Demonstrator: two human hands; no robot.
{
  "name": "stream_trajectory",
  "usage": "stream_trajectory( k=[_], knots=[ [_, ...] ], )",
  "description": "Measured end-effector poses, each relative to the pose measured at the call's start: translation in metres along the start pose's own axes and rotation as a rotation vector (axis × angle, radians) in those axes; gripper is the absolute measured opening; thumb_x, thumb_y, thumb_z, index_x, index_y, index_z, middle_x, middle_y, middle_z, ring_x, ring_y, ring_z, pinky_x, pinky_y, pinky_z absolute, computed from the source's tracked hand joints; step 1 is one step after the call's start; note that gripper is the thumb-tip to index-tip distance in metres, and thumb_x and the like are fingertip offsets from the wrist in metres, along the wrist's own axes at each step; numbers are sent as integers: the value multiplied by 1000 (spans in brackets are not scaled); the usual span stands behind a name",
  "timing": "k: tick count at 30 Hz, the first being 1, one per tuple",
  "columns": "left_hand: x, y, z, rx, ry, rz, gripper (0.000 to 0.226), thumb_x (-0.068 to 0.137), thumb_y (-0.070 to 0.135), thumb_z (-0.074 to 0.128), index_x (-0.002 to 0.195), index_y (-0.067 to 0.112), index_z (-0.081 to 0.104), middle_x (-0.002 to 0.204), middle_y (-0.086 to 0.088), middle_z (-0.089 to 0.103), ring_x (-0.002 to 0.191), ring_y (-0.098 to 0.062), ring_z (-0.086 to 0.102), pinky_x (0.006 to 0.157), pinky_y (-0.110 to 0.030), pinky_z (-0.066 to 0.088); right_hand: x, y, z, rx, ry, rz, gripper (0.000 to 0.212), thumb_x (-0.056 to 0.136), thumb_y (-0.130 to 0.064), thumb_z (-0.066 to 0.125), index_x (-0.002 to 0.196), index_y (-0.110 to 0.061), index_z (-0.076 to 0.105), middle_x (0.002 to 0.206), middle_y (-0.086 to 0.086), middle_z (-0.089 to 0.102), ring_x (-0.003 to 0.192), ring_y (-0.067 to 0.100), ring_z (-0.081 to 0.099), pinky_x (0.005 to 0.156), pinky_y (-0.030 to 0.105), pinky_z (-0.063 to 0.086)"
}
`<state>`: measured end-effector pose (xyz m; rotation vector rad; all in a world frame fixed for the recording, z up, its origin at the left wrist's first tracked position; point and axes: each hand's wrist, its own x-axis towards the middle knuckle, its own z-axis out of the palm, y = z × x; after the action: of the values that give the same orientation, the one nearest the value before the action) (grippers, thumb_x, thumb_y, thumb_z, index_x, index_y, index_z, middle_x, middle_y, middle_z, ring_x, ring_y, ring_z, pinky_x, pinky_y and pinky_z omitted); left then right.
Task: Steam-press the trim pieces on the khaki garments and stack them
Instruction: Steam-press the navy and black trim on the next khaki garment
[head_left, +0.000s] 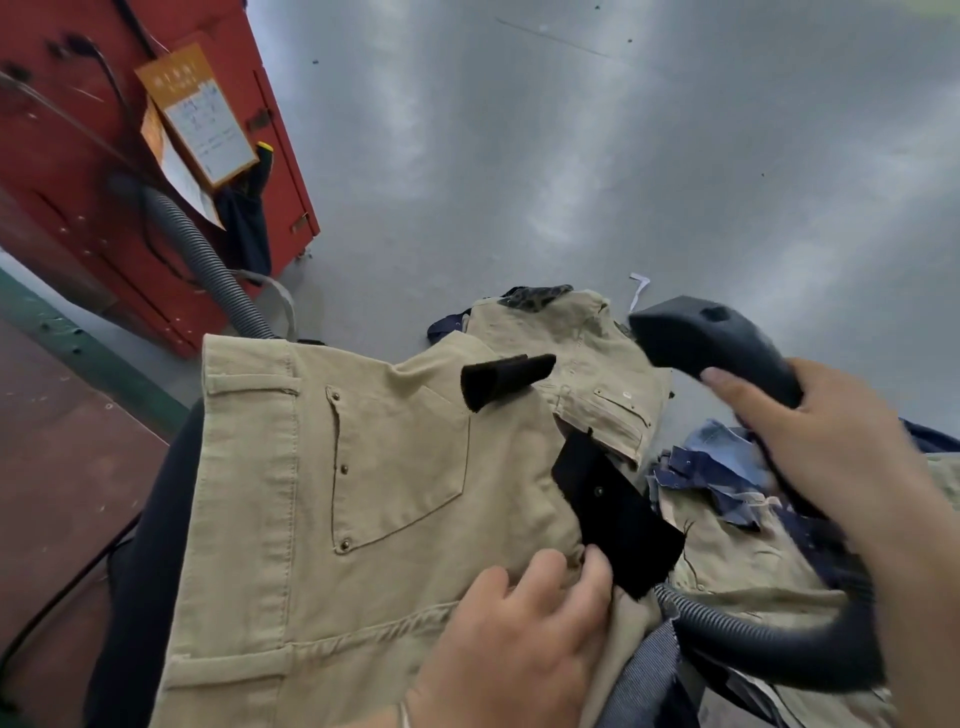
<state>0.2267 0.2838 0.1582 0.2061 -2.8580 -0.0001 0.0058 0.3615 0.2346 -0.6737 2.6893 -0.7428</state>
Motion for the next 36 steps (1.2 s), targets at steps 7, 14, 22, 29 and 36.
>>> stream_trajectory(
  k=[7, 14, 22, 29, 36],
  knots=[
    [4, -13, -6, -137, 122, -9, 41, 97, 12, 34, 101, 17, 75, 104, -1, 71, 69, -17, 62, 50, -23, 48, -5, 36, -28, 146, -35, 67, 69, 65, -94, 52, 86, -29, 62, 48, 8, 61, 36, 29, 58, 42, 33, 54],
    [67, -88, -47, -205, 184, -351, 32, 79, 22, 69, 108, 11, 63, 105, -4, 61, 98, -25, 53, 86, -35, 45, -6, 53, -19, 233, -103, 76, 62, 72, -83, 62, 96, -25, 63, 49, 9, 60, 34, 31, 57, 46, 42, 56],
    [78, -109, -12, -510, -64, -541, 18, 79, 30, 71, 96, 26, 67, 91, 9, 61, 78, -8, 55, 75, -28, 45, -23, 2, -23, 223, -173, -14, 61, 68, -88, 59, 97, -35, 65, 48, 5, 61, 32, 23, 57, 37, 31, 52],
    [67, -124, 0, -1215, -26, -1130, 30, 96, 13, 50, 67, 5, 56, 49, -13, 63, 36, -23, 58, 35, -22, 44, -25, -57, -6, 81, -307, -205, 48, 63, -87, 52, 96, -54, 60, 53, -16, 63, 41, 2, 57, 39, 19, 43],
    [50, -122, -3, -352, -149, -907, 26, 88, 35, 57, 71, 15, 52, 67, 4, 62, 62, -21, 58, 54, -29, 44, -8, -74, -7, 159, -244, -282, 44, 67, -82, 56, 90, -45, 64, 51, -4, 63, 36, 8, 56, 32, 18, 40]
  ],
)
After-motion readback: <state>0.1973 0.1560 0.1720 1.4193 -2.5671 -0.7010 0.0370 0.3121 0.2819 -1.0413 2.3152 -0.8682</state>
